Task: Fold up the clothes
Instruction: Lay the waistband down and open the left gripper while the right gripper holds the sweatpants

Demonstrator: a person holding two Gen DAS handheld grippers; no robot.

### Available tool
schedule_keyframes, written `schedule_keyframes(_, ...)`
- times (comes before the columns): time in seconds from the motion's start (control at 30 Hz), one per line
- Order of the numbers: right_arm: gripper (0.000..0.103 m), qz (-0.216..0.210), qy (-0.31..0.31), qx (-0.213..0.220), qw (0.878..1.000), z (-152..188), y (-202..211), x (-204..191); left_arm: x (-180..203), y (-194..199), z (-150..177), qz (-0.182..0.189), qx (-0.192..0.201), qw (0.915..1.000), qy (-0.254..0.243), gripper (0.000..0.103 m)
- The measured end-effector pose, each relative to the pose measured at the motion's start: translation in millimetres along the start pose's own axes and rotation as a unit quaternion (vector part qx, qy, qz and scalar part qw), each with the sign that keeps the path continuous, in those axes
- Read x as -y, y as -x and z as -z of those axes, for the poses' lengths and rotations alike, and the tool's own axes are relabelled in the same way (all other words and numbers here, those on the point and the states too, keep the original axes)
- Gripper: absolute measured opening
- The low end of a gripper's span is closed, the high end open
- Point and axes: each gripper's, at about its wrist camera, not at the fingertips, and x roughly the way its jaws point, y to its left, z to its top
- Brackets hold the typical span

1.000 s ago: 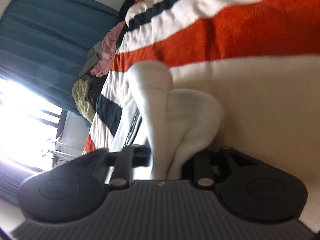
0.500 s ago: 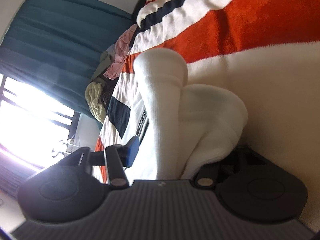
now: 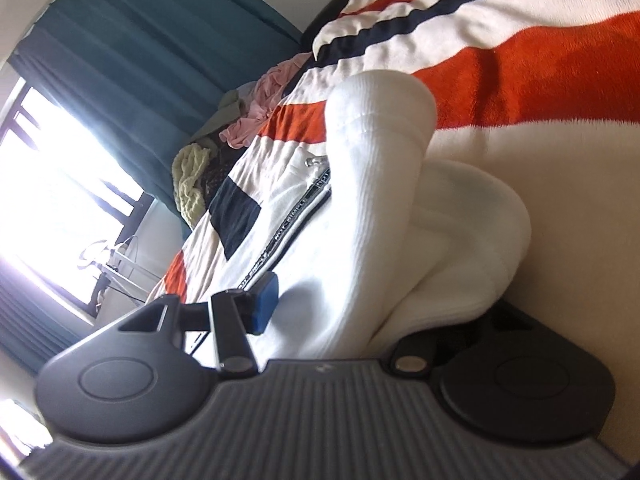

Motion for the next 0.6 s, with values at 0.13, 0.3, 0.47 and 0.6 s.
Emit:
schedule_keyframes(0.13,0.053,-0.002,0.013,0.009,1.000,0,-2,-1,10,-44,25,-0.041,-0.016,0.9979,-0.049,0.103)
schedule_keyframes(0.3,0.053,0.007,0.038,0.015,0.999,4,-3,-6,17,-52,40,-0.061,0.012,0.9937,-0.093,0.103)
schedule_keyframes(0.47,0.053,0.008,0.043,0.017,0.999,4,-5,-6,13,-48,42,-0.056,0.022,0.9942,-0.089,0.103)
schedule_keyframes(0.6,0.052,0.005,0.043,0.018,0.999,4,-5,-5,14,-43,44,-0.064,0.021,0.9930,-0.098,0.103)
